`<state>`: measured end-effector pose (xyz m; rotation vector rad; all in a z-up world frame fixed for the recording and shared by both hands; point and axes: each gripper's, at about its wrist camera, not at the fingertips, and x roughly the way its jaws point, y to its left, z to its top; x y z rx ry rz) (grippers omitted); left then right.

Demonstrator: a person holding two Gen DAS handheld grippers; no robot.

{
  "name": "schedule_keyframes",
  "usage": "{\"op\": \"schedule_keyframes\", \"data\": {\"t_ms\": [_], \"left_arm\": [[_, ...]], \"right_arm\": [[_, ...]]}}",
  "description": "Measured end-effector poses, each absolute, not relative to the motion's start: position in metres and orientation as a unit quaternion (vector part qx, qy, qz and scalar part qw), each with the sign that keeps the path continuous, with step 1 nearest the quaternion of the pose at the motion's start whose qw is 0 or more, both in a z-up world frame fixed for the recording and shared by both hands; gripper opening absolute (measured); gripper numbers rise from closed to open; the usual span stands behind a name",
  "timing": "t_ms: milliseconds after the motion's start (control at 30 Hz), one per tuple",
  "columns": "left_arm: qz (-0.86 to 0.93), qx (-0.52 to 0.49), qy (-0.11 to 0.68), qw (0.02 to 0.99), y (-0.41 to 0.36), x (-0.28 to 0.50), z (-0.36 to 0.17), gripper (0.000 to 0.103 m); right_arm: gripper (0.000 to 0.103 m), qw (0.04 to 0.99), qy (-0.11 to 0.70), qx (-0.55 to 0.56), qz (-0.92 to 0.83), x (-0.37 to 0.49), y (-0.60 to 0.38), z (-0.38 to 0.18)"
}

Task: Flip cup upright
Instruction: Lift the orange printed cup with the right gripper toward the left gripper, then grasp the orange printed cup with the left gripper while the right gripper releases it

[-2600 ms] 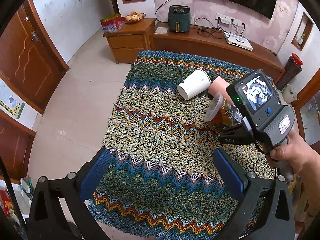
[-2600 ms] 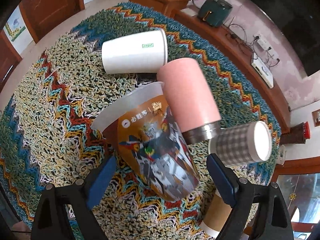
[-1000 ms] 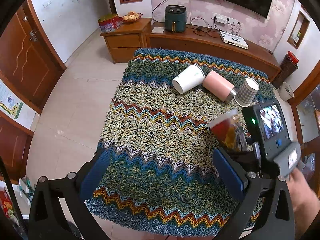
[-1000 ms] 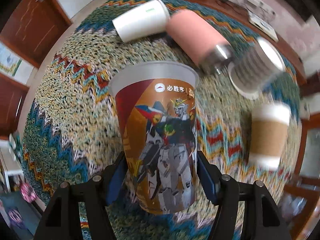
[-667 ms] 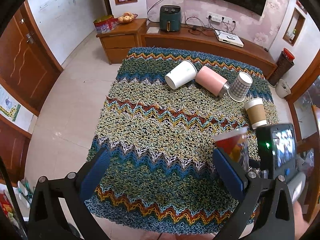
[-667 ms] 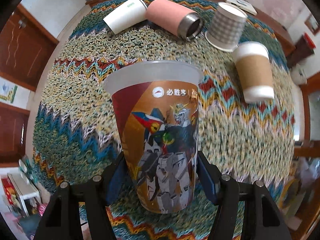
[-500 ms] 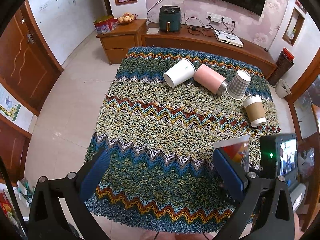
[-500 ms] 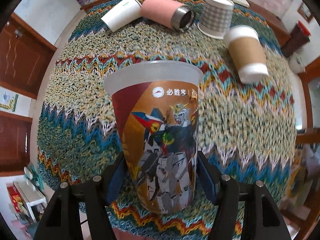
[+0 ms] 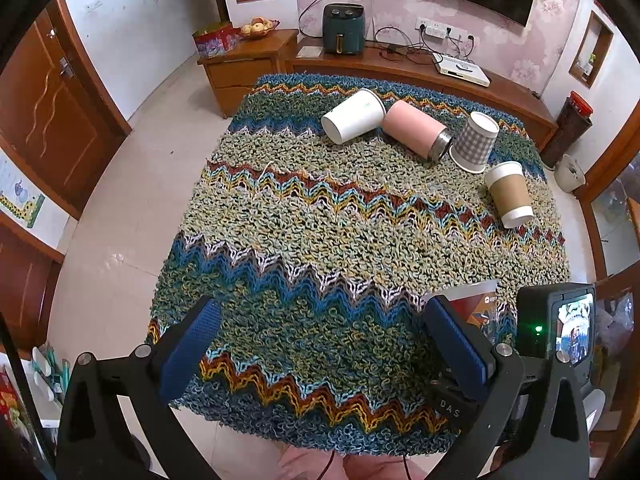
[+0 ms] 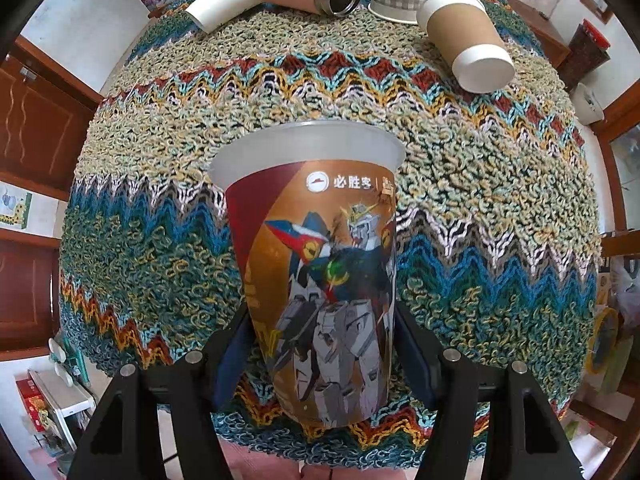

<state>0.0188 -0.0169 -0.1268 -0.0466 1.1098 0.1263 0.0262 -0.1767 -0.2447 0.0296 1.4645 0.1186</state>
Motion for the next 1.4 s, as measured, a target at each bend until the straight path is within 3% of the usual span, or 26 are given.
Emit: {"op": "schedule_keyframes", "data": {"t_ms": [533, 1400], "left_arm": [[0.073, -0.021, 0.525, 0.848, -0.007, 0.000, -0.127, 0.102], [-0.062, -0.021, 0.563, 0.824, -0.052, 0.017, -0.166, 0.102]], "right_arm": [[0.076, 0.724, 0.679, 0.081, 0.091, 0.007, -0.165, -0.268], [0.076, 0.773, 0.633, 0.042, -0.004, -0.048, -0.237, -0.205]]}}
